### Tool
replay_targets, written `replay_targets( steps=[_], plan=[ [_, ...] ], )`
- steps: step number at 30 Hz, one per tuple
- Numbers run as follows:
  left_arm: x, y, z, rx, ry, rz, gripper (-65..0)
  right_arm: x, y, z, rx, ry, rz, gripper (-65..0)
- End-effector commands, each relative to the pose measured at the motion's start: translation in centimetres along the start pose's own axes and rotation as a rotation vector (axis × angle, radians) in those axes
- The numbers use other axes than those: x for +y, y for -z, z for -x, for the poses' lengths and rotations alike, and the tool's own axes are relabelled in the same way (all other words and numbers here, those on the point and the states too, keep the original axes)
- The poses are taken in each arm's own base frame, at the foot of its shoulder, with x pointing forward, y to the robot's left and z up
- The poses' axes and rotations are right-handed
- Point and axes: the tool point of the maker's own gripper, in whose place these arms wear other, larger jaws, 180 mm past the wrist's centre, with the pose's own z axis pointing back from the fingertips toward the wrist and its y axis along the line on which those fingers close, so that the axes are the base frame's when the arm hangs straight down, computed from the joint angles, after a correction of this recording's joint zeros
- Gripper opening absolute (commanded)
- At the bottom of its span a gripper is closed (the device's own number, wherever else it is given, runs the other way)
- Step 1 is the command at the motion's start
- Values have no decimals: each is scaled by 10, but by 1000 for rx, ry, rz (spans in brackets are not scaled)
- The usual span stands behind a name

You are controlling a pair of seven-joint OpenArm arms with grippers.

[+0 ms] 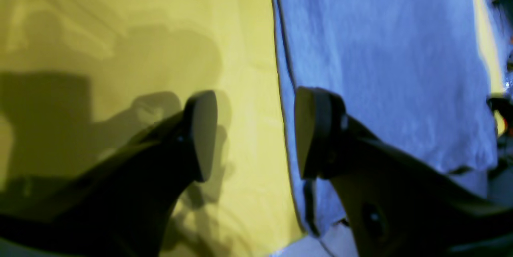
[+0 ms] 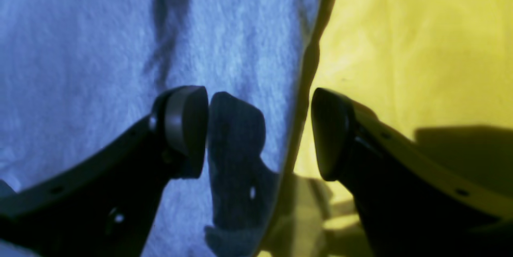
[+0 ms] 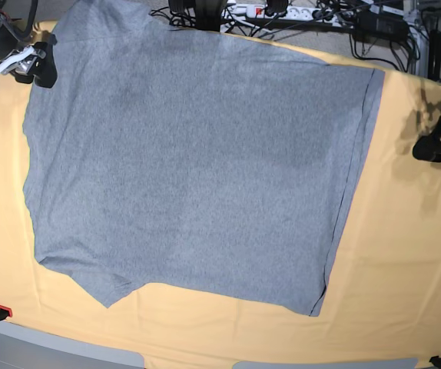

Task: Layout the t-shirt on the table in an organized manner, then fold the t-shirt properly
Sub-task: 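Release the hem and move both grippers to the collar-side corners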

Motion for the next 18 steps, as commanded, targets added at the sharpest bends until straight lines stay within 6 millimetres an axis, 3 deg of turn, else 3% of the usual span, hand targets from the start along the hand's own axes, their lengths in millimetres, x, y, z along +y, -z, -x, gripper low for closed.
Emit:
replay_targets(
  steps=[1,11,18],
  plan=[
    [-5,-11,-18,-30,59,-6,-323,-8,-5,12,57,-5,35,-231],
    [-17,-15,-9,10,107,-8,-323,7,-25,45,111,12,-72,-231],
    [-18,-15,-9,6,106,-3,-323,41,-26,46,57,88,-237,-231]
  ],
)
